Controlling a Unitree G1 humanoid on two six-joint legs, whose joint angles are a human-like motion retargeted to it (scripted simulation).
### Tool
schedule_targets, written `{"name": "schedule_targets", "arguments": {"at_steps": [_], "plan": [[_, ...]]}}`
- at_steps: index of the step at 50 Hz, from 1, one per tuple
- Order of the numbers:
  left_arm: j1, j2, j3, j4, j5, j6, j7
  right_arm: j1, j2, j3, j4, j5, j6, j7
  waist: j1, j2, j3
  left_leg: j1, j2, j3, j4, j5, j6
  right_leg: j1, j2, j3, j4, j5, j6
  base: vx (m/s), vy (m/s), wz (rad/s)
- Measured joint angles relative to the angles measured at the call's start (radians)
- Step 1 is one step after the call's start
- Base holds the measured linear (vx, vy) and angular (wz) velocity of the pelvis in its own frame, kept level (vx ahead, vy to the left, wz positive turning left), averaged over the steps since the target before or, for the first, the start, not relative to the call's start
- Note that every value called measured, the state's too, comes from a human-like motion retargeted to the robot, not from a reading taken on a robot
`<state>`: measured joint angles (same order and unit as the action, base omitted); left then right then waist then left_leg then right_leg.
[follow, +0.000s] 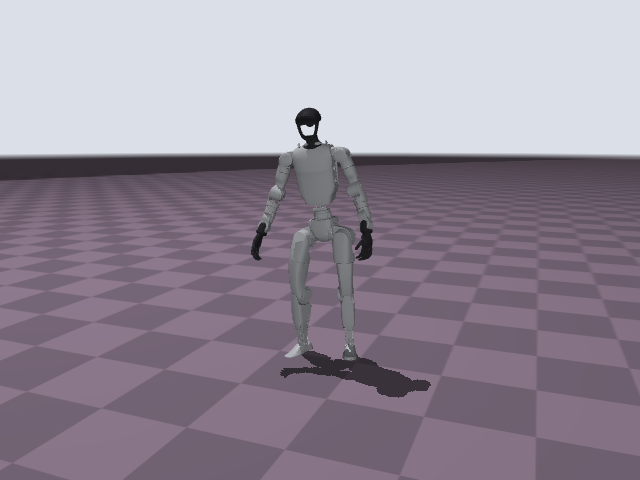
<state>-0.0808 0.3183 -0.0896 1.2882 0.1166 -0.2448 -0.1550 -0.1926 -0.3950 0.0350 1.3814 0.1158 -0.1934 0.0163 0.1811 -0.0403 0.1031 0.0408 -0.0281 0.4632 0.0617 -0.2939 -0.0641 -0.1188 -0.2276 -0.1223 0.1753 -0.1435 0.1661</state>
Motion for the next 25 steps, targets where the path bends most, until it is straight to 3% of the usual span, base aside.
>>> {"name": "schedule_targets", "arguments": {"at_steps": [3,5,8,10,16,18,22,25], "plan": [[0.022,-0.004,-0.021,0.031,0.051,0.004,-0.014,-0.032,-0.02,0.029,-0.002,-0.005,0.002,0.004,-0.003,-0.022,-0.003,-0.011,0.05,0.047,0.085,-0.073,0.025,0.011,-0.043,0.016,-0.04,0.019,0.018,-0.03,0.15,-0.28],[0.009,0.004,-0.025,0.058,-0.01,0.02,-0.031,-0.061,-0.025,-0.012,-0.007,-0.111,0.033,0.023,0.012,-0.044,-0.009,0.037,0.053,0.058,-0.038,-0.012,0.104,0.034,-0.061,0.052,-0.155,0.088,0.033,-0.06,0.17,-0.38],[0.002,0.026,-0.036,0.111,-0.011,0.013,-0.019,-0.059,-0.022,-0.025,-0.039,-0.075,0.02,0.013,0.0,-0.073,-0.016,0.061,0.118,0.055,-0.032,-0.001,0.091,0.043,-0.102,0.057,-0.171,0.096,0.051,-0.01,0.22,-0.05],[0.001,0.038,-0.037,0.156,0.027,-0.009,0.007,-0.039,-0.02,0.008,-0.065,0.046,-0.016,-0.011,-0.037,-0.087,-0.032,-0.002,0.204,0.04,0.145,-0.078,0.014,0.009,-0.141,0.028,-0.072,0.038,0.061,0.02,0.3,0.43],[-0.044,0.058,0.001,0.174,-0.112,-0.053,0.08,0.003,-0.04,-0.04,-0.083,0.043,-0.036,-0.031,-0.051,-0.082,-0.055,0.006,0.29,-0.053,0.043,-0.017,0.038,0.025,-0.19,0.009,-0.152,0.089,0.083,-0.04,0.38,0.24],[-0.042,0.056,0.004,0.158,-0.127,-0.068,0.079,0.025,-0.054,-0.044,-0.076,0.061,-0.046,-0.032,-0.058,-0.068,-0.058,-0.009,0.316,-0.064,0.058,-0.039,0.011,0.004,-0.214,-0.002,-0.098,0.064,0.09,-0.03,0.52,0.31],[-0.063,0.053,0.022,0.124,-0.052,-0.09,0.131,0.03,-0.078,-0.15,-0.036,0.024,-0.044,-0.034,-0.058,-0.027,-0.045,0.035,0.323,-0.09,-0.099,0.097,0.043,0.054,-0.213,-0.007,-0.197,0.151,0.09,-0.06,0.56,0.22],[-0.074,0.053,-0.013,0.107,-0.052,-0.086,0.146,0.042,-0.077,-0.224,-0.003,-0.02,-0.009,-0.072,-0.062,-0.015,-0.025,0.045,0.31,-0.12,-0.127,0.144,-0.014,0.079,-0.237,-0.033,-0.208,0.208,0.082,-0.04,0.62,0.22]]}}
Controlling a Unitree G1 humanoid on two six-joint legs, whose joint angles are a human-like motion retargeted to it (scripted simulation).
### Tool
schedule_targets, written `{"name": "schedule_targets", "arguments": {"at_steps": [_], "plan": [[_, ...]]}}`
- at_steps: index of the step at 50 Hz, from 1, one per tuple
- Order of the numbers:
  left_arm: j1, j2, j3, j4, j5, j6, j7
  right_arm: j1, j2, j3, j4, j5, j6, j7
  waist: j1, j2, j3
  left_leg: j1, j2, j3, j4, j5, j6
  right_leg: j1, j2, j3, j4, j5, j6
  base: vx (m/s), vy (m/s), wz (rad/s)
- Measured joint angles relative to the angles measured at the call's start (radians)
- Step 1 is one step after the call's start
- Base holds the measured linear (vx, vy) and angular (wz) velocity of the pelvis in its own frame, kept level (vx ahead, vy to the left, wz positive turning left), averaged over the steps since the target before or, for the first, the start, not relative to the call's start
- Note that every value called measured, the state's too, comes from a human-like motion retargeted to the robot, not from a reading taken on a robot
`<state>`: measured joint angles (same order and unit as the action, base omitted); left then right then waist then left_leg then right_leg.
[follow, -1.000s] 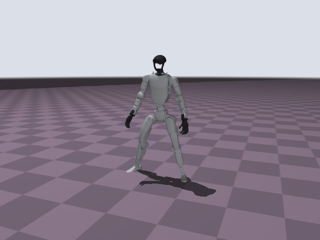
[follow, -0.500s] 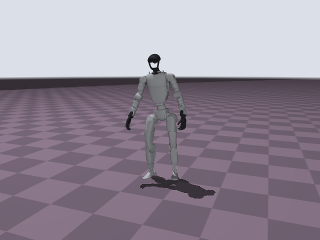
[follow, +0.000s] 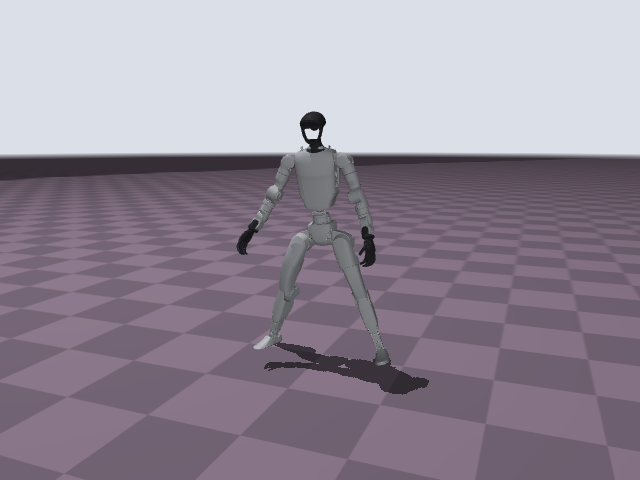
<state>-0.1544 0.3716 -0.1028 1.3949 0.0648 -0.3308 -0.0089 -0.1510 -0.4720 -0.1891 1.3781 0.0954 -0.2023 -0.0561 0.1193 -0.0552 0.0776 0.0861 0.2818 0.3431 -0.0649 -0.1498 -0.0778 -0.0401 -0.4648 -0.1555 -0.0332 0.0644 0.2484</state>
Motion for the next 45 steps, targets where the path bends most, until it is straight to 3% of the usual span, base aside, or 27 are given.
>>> {"name": "schedule_targets", "arguments": {"at_steps": [3,6,15,17,20,23,28,30,33,35,36,37,38,41,45], "plan": [[-0.009,0.009,-0.035,0.003,-0.021,0.019,-0.022,0.023,0.033,-0.031,0.01,-0.005,0.033,-0.009,0.007,-0.014,0.006,0.004,-0.044,0.007,-0.004,-0.02,-0.053,0.002,-0.033,-0.093,0.013,0.05,-0.011,-0.03,0.6,0.01],[-0.018,0.021,-0.021,0.016,-0.026,0.049,-0.048,0.041,0.079,-0.019,-0.007,0.028,0.038,0.015,0.009,-0.014,0.01,0.01,-0.074,0.021,-0.008,-0.027,-0.057,-0.015,-0.012,-0.178,0.092,-0.015,-0.037,-0.02,0.52,-0.05],[-0.003,0.042,0.032,0.016,-0.039,0.111,-0.071,0.046,0.137,0.077,-0.027,0.085,0.008,0.021,-0.06,0.008,-0.011,-0.022,-0.117,0.002,-0.021,-0.035,-0.02,-0.152,0.277,-0.122,0.456,-0.353,-0.156,-0.03,0.32,0.11],[-0.001,0.045,0.021,0.018,-0.026,0.116,-0.095,0.052,0.134,0.087,-0.018,0.086,0.005,0.036,-0.062,0.0,-0.028,-0.029,-0.147,-0.001,-0.022,-0.037,-0.018,-0.153,0.34,-0.106,0.425,-0.378,-0.174,0.0,0.21,0.04],[0.0,0.033,0.014,0.011,-0.037,0.118,-0.116,0.066,0.113,0.092,-0.005,0.086,0.008,0.056,-0.046,-0.012,-0.043,-0.031,-0.211,0.0,-0.021,-0.043,-0.008,-0.122,0.393,-0.053,0.29,-0.326,-0.189,0.01,0.21,-0.03],[-0.01,-0.002,0.022,-0.013,-0.065,0.117,-0.117,0.078,0.079,0.073,0.019,0.057,0.021,0.07,0.016,-0.001,-0.048,-0.034,-0.261,0.009,-0.021,-0.041,0.003,-0.098,0.374,-0.009,0.194,-0.257,-0.187,0.0,0.22,-0.27],[-0.008,-0.074,0.055,-0.08,-0.078,0.099,-0.103,0.059,0.02,0.061,0.071,-0.041,0.037,0.105,0.114,0.018,-0.039,-0.042,-0.312,-0.047,-0.007,-0.041,0.026,-0.062,0.308,0.045,0.092,-0.161,-0.085,0.0,0.2,-0.19],[0.005,-0.088,0.059,-0.093,-0.049,0.093,-0.075,0.037,0.008,0.081,0.073,-0.042,0.036,0.09,0.109,0.004,-0.036,-0.068,-0.314,-0.04,0.056,-0.093,0.025,-0.04,0.269,0.035,0.053,-0.142,-0.051,0.01,0.17,0.11],[0.017,-0.075,0.06,-0.078,-0.104,0.062,-0.059,-0.006,0.013,0.08,0.056,-0.081,0.02,0.061,0.131,-0.023,-0.035,-0.033,-0.276,0.022,0.009,-0.099,0.081,-0.033,0.24,0.055,0.013,-0.123,-0.032,0.02,0.12,-0.34],[0.023,-0.057,0.055,-0.042,-0.105,0.035,-0.04,-0.025,0.025,0.087,0.039,-0.036,-0.01,0.04,0.133,-0.043,-0.039,-0.027,-0.238,0.035,0.013,-0.097,0.099,-0.035,0.217,0.063,0.005,-0.12,-0.023,0.02,0.14,-0.21],[0.026,-0.047,0.061,-0.014,-0.014,0.02,-0.005,-0.03,0.032,0.11,0.027,0.065,-0.051,0.042,0.128,-0.055,-0.044,-0.026,-0.224,0.029,0.015,-0.093,0.116,-0.038,0.2,0.067,0.004,-0.118,-0.015,0.02,0.17,-0.11],[0.027,-0.038,0.063,0.009,0.011,0.012,0.009,-0.037,0.038,0.121,0.022,0.111,-0.069,0.041,0.124,-0.063,-0.047,-0.026,-0.203,0.025,0.019,-0.089,0.115,-0.039,0.189,0.069,0.003,-0.117,-0.01,0.02,0.2,-0.03],[0.023,-0.031,0.057,0.023,-0.093,0.02,-0.022,-0.047,0.038,0.112,0.029,0.051,-0.037,0.035,0.122,-0.062,-0.046,-0.026,-0.17,0.026,0.028,-0.088,0.08,-0.038,0.188,0.066,0.003,-0.119,-0.013,0.01,0.21,0.05],[0.018,-0.007,0.068,0.067,-0.021,0.005,0.003,-0.055,0.047,0.135,0.024,0.125,-0.068,0.045,0.102,-0.083,-0.051,-0.019,-0.118,0.061,0.027,-0.067,0.107,-0.038,0.145,0.058,0.006,-0.117,0.008,0.01,0.24,0.22],[0.022,0.007,0.078,0.065,0.018,-0.001,0.037,-0.043,0.052,0.145,0.018,0.13,-0.071,0.043,0.075,-0.082,-0.067,-0.024,-0.027,0.175,0.034,-0.048,0.085,-0.047,0.123,0.036,0.014,-0.115,0.013,0.0,0.29,0.3]]}}
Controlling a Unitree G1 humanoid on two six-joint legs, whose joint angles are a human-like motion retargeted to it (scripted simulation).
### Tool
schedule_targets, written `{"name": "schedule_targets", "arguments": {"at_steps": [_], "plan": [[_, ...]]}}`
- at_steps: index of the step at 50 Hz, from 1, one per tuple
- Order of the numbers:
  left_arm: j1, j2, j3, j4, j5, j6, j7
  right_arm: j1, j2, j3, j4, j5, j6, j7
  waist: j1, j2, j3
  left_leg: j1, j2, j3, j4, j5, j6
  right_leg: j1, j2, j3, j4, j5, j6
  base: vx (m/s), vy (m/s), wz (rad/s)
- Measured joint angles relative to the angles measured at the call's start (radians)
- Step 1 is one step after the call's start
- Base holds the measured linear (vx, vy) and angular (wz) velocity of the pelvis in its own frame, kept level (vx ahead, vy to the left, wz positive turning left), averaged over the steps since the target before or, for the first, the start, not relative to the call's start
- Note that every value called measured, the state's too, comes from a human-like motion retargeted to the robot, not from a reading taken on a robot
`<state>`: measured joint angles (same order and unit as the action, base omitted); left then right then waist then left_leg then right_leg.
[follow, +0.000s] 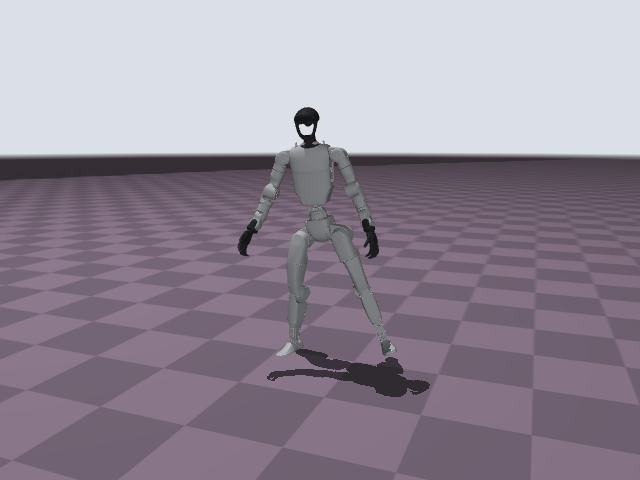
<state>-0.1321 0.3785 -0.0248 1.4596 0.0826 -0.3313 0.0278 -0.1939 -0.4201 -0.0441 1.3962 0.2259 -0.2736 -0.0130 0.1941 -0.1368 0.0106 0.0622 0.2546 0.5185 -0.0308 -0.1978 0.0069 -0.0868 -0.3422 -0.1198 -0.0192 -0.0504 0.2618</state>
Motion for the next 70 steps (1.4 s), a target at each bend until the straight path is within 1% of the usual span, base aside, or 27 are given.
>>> {"name": "schedule_targets", "arguments": {"at_steps": [2,3,8,10,12,15,18,20,23,26,28,30,33,36,42,45,47,49,55,58,60,62,63,64,65,67,70], "plan": [[-0.01,-0.005,0.003,-0.017,-0.053,0.008,-0.012,0.001,0.0,-0.017,0.0,-0.043,0.026,-0.006,-0.02,0.01,0.0,-0.006,0.026,0.027,-0.006,0.004,-0.024,0.003,-0.018,-0.016,0.0,0.002,0.0,0.0,0.42,0.39],[-0.013,-0.007,0.011,-0.02,0.012,0.018,-0.001,0.008,0.001,-0.014,-0.006,-0.005,0.018,0.006,-0.031,0.018,-0.003,-0.006,0.035,0.032,-0.018,0.002,-0.027,0.006,-0.024,-0.024,0.0,0.003,0.0,0.01,0.48,0.43],[-0.032,-0.052,-0.034,-0.076,0.025,0.021,-0.008,0.05,-0.01,-0.078,0.005,-0.04,0.037,0.019,-0.073,0.063,0.001,-0.02,0.028,-0.035,-0.049,0.005,-0.02,0.035,-0.089,-0.059,0.017,0.013,0.0,0.03,0.61,0.41],[-0.048,-0.07,-0.054,-0.083,0.212,0.051,0.025,0.066,-0.012,-0.069,0.011,0.047,0.03,0.048,-0.075,0.085,0.007,-0.02,0.027,-0.081,-0.052,0.042,-0.049,0.046,-0.103,-0.061,0.024,0.027,0.0,0.05,0.67,0.08],[-0.062,-0.088,-0.117,-0.112,0.031,0.024,-0.014,0.074,-0.01,-0.128,0.034,-0.104,0.08,0.021,-0.073,0.094,0.018,-0.016,0.015,-0.104,-0.051,0.082,-0.086,0.058,-0.123,-0.07,0.02,0.062,-0.007,0.03,0.65,-0.04],[-0.077,-0.098,-0.182,-0.121,-0.008,0.033,-0.059,0.095,0.014,-0.168,0.028,-0.136,0.119,0.025,-0.077,0.088,0.022,-0.005,-0.034,-0.087,-0.049,0.062,-0.148,0.063,-0.169,-0.131,0.022,0.133,-0.007,0.03,0.62,-0.09],[-0.083,-0.101,-0.198,-0.117,-0.011,0.052,-0.093,0.124,0.047,-0.176,-0.019,-0.084,0.119,0.035,-0.092,0.102,0.023,0.003,-0.069,-0.074,-0.044,0.047,-0.158,0.055,-0.172,-0.218,0.09,0.102,-0.038,0.01,0.56,-0.02],[-0.091,-0.102,-0.18,-0.115,-0.016,0.075,-0.096,0.137,0.063,-0.165,-0.058,-0.039,0.114,0.031,-0.113,0.129,0.031,0.005,-0.072,-0.082,-0.045,0.047,-0.152,0.034,-0.14,-0.234,0.191,0.023,-0.075,-0.01,0.48,0.14],[-0.092,-0.101,-0.139,-0.12,-0.041,0.105,-0.067,0.142,0.078,-0.138,-0.089,-0.005,0.104,0.006,-0.146,0.161,0.044,0.004,-0.069,-0.098,-0.046,0.045,-0.14,-0.032,-0.048,-0.172,0.386,-0.108,-0.128,-0.03,0.37,0.13],[-0.091,-0.091,-0.12,-0.11,-0.064,0.119,-0.054,0.135,0.094,-0.106,-0.089,0.011,0.089,-0.009,-0.166,0.164,0.04,0.0,-0.081,-0.096,-0.048,0.039,-0.13,-0.107,0.071,-0.102,0.542,-0.24,-0.165,-0.02,0.25,-0.08],[-0.09,-0.082,-0.124,-0.094,-0.066,0.124,-0.063,0.131,0.104,-0.085,-0.08,0.02,0.079,-0.006,-0.17,0.153,0.029,-0.001,-0.099,-0.086,-0.05,0.034,-0.12,-0.135,0.148,-0.083,0.569,-0.301,-0.178,0.0,0.18,-0.24],[-0.09,-0.074,-0.135,-0.077,-0.058,0.127,-0.08,0.131,0.113,-0.068,-0.07,0.027,0.074,-0.001,-0.166,0.136,0.014,-0.001,-0.129,-0.074,-0.052,0.028,-0.108,-0.132,0.21,-0.08,0.5,-0.306,-0.183,0.01,0.15,-0.29],[-0.091,-0.078,-0.146,-0.064,-0.055,0.13,-0.096,0.128,0.116,-0.058,-0.051,0.029,0.079,-0.006,-0.137,0.111,0.004,0.006,-0.194,-0.047,-0.051,0.013,-0.086,-0.079,0.242,-0.065,0.288,-0.207,-0.19,0.01,0.16,-0.41],[-0.098,-0.103,-0.135,-0.061,-0.047,0.127,-0.111,0.123,0.111,-0.073,-0.033,0.01,0.087,-0.003,-0.086,0.116,0.008,0.013,-0.239,-0.03,-0.044,0.003,-0.062,-0.044,0.221,-0.03,0.181,-0.131,-0.183,-0.01,0.18,-0.49],[-0.113,-0.174,-0.098,-0.055,0.029,0.146,-0.186,0.097,0.086,-0.1,-0.017,-0.026,0.116,0.056,-0.049,0.138,0.023,-0.003,-0.279,-0.094,0.009,-0.058,0.01,-0.001,0.132,-0.002,0.094,-0.057,-0.101,-0.02,0.18,0.0],[-0.116,-0.181,-0.125,-0.043,0.109,0.138,-0.2,0.079,0.092,-0.074,-0.016,0.007,0.109,0.072,-0.049,0.119,0.015,0.004,-0.242,-0.008,0.023,-0.075,0.028,0.005,0.09,-0.002,0.069,-0.044,-0.078,0.0,0.15,-0.01],[-0.117,-0.177,-0.139,-0.035,0.197,0.134,-0.191,0.069,0.103,-0.043,-0.018,0.054,0.099,0.084,-0.044,0.106,0.009,0.015,-0.204,0.021,0.014,-0.061,0.01,0.005,0.071,0.006,0.059,-0.04,-0.063,0.01,0.17,-0.18],[-0.115,-0.174,-0.165,-0.047,0.075,0.119,-0.202,0.059,0.114,-0.047,-0.016,-0.024,0.114,0.064,-0.037,0.088,0.01,0.017,-0.169,-0.001,0.022,-0.047,0.005,0.009,0.048,0.015,0.049,-0.037,-0.054,0.01,0.21,-0.17],[-0.109,-0.16,-0.178,-0.064,0.032,0.089,-0.149,0.045,0.14,-0.015,-0.044,-0.04,0.1,0.026,-0.032,0.046,0.009,0.003,-0.067,-0.088,0.059,-0.042,-0.009,0.019,-0.026,0.019,0.023,-0.023,-0.03,-0.01,0.29,0.0],[-0.106,-0.155,-0.177,-0.067,0.059,0.068,-0.12,0.045,0.139,-0.004,-0.06,-0.019,0.077,0.016,-0.036,0.039,0.006,-0.007,-0.032,-0.111,0.067,-0.053,0.002,0.023,-0.061,0.014,0.008,-0.009,-0.025,-0.02,0.4,0.12],[-0.102,-0.152,-0.172,-0.067,0.161,0.052,-0.086,0.049,0.133,0.013,-0.072,0.047,0.043,0.028,-0.039,0.04,0.004,-0.01,-0.022,-0.13,0.054,-0.064,0.019,0.023,-0.084,0.012,0.004,0.001,-0.017,-0.02,0.47,0.13],[-0.102,-0.153,-0.185,-0.083,0.057,0.049,-0.108,0.052,0.121,0.005,-0.073,-0.011,0.062,0.017,-0.04,0.053,0.009,-0.011,-0.008,-0.138,0.036,-0.055,0.007,0.023,-0.094,0.006,0.009,0.006,-0.02,-0.02,0.53,0.18],[-0.1,-0.152,-0.183,-0.084,0.143,0.046,-0.086,0.055,0.116,0.017,-0.079,0.042,0.042,0.028,-0.043,0.06,0.009,-0.009,-0.006,-0.14,0.022,-0.041,0.015,0.022,-0.102,0.004,0.015,0.011,-0.018,-0.02,0.57,0.22],[-0.099,-0.154,-0.187,-0.09,0.124,0.045,-0.087,0.057,0.109,0.014,-0.078,0.029,0.047,0.023,-0.047,0.069,0.012,-0.008,-0.001,-0.142,0.012,-0.02,0.007,0.023,-0.105,0.001,0.021,0.016,-0.021,-0.03,0.6,0.23],[-0.099,-0.157,-0.194,-0.097,0.051,0.047,-0.098,0.056,0.102,0.006,-0.073,-0.018,0.064,0.01,-0.051,0.08,0.016,-0.007,0.006,-0.144,0.005,0.006,-0.01,0.024,-0.106,-0.001,0.028,0.021,-0.027,-0.03,0.61,0.2],[-0.099,-0.159,-0.204,-0.091,0.036,0.046,-0.083,0.051,0.096,-0.01,-0.06,-0.039,0.075,-0.008,-0.063,0.089,0.027,0.002,0.003,-0.147,-0.006,0.036,-0.037,0.024,-0.12,-0.005,0.042,0.05,-0.034,-0.02,0.62,0.11],[-0.099,-0.16,-0.226,-0.057,-0.04,0.057,-0.078,0.04,0.101,-0.043,-0.03,-0.111,0.115,-0.036,-0.082,0.086,0.04,0.019,-0.028,-0.134,-0.013,0.024,-0.108,0.017,-0.153,-0.042,0.066,0.117,-0.041,-0.01,0.61,-0.05]]}}
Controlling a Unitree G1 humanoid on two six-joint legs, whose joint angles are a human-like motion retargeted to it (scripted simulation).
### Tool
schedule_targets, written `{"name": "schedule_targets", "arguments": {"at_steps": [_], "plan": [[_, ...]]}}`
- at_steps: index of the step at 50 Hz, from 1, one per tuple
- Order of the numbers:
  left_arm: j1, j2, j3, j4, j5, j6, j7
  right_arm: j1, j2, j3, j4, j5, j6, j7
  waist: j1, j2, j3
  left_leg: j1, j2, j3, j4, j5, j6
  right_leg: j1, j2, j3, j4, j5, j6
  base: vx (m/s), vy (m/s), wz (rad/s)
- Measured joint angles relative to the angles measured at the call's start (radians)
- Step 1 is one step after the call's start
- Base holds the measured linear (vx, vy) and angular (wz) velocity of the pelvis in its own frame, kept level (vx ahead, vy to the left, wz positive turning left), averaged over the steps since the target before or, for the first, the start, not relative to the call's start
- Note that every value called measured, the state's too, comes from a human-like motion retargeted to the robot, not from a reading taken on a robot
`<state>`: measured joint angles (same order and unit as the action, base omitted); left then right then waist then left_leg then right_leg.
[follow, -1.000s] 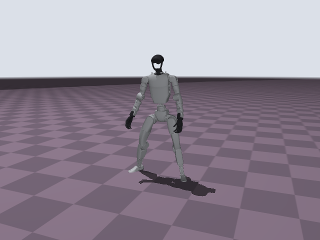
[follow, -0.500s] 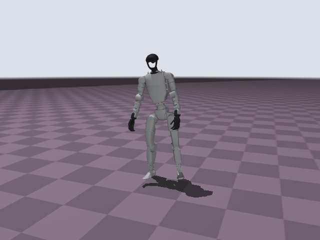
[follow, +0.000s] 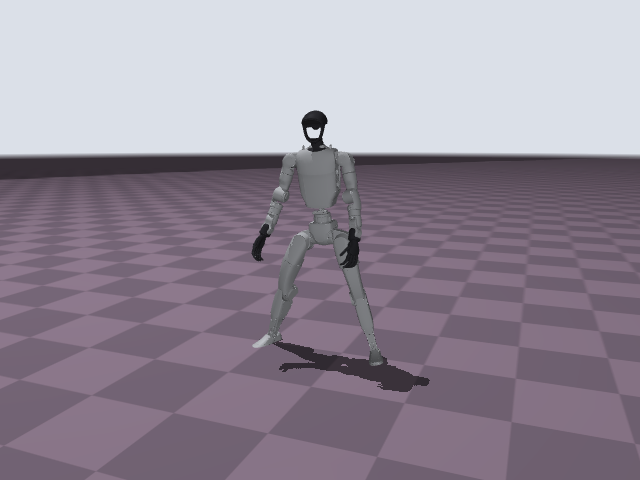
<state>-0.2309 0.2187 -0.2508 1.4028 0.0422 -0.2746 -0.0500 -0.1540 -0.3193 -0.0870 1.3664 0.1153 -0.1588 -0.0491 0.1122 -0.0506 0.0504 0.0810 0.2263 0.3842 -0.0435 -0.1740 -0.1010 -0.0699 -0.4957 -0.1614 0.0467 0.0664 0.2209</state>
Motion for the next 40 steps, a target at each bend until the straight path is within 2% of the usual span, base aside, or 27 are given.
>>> {"name": "schedule_targets", "arguments": {"at_steps": [2,5,10,15,18,22,28,33,40], "plan": [[-0.002,0.005,-0.021,0.038,-0.001,0.012,-0.006,-0.004,0.013,-0.005,0.01,-0.01,0.009,-0.006,-0.012,0.0,0.001,0.011,-0.026,0.013,-0.008,-0.007,-0.021,-0.01,-0.012,-0.059,0.037,0.007,-0.008,-0.01,0.56,-0.09],[-0.015,0.019,-0.044,0.083,0.035,0.037,-0.018,-0.004,0.033,0.016,0.002,0.007,0.004,-0.013,-0.033,0.023,-0.002,0.018,-0.04,0.016,-0.029,-0.002,-0.025,-0.036,0.014,-0.142,0.15,-0.08,-0.034,-0.02,0.48,0.09],[-0.015,0.06,-0.027,0.061,0.086,0.079,-0.007,0.001,0.053,0.05,-0.042,0.044,-0.012,-0.046,-0.068,0.061,-0.001,0.006,-0.039,-0.005,-0.039,-0.006,-0.012,-0.122,0.155,-0.103,0.424,-0.284,-0.098,-0.03,0.32,0.19],[-0.002,0.105,0.005,0.009,0.048,0.077,-0.001,0.003,0.075,0.07,-0.059,0.09,-0.044,-0.048,-0.071,0.043,-0.015,-0.004,-0.079,0.0,-0.042,-0.014,0.007,-0.173,0.311,-0.081,0.54,-0.425,-0.156,-0.01,0.2,-0.06],[0.009,0.116,0.036,-0.019,0.014,0.079,-0.013,0.009,0.068,0.081,-0.05,0.091,-0.044,-0.035,-0.053,0.022,-0.032,-0.006,-0.131,0.011,-0.042,-0.019,0.016,-0.14,0.369,-0.075,0.404,-0.394,-0.176,0.01,0.16,-0.19],[0.025,0.1,0.089,-0.052,-0.044,0.079,-0.034,0.011,0.037,0.064,-0.004,0.058,-0.022,-0.014,0.005,0.01,-0.044,-0.003,-0.207,0.035,-0.043,-0.019,0.033,-0.071,0.37,-0.027,0.18,-0.285,-0.181,0.0,0.17,-0.34],[0.039,0.018,0.148,-0.064,-0.098,0.081,-0.08,-0.013,-0.038,0.047,0.077,0.008,0.003,0.06,0.087,0.036,-0.027,-0.015,-0.261,-0.033,-0.006,-0.024,0.083,-0.026,0.297,0.034,0.065,-0.181,-0.083,-0.02,0.17,-0.2],[0.077,-0.013,0.142,-0.049,-0.104,0.069,-0.102,-0.058,-0.068,0.046,0.082,-0.023,0.003,0.06,0.089,0.016,-0.025,0.001,-0.21,0.074,0.018,-0.089,0.123,-0.004,0.236,0.047,0.0,-0.155,-0.033,-0.01,0.14,-0.18],[0.098,-0.015,0.119,0.018,-0.11,0.027,-0.031,-0.065,-0.044,0.016,0.023,0.026,-0.032,-0.013,0.057,-0.025,-0.048,0.001,-0.078,0.067,0.041,-0.077,0.077,-0.003,0.163,0.043,-0.025,-0.146,0.009,0.01,0.21,0.03]]}}
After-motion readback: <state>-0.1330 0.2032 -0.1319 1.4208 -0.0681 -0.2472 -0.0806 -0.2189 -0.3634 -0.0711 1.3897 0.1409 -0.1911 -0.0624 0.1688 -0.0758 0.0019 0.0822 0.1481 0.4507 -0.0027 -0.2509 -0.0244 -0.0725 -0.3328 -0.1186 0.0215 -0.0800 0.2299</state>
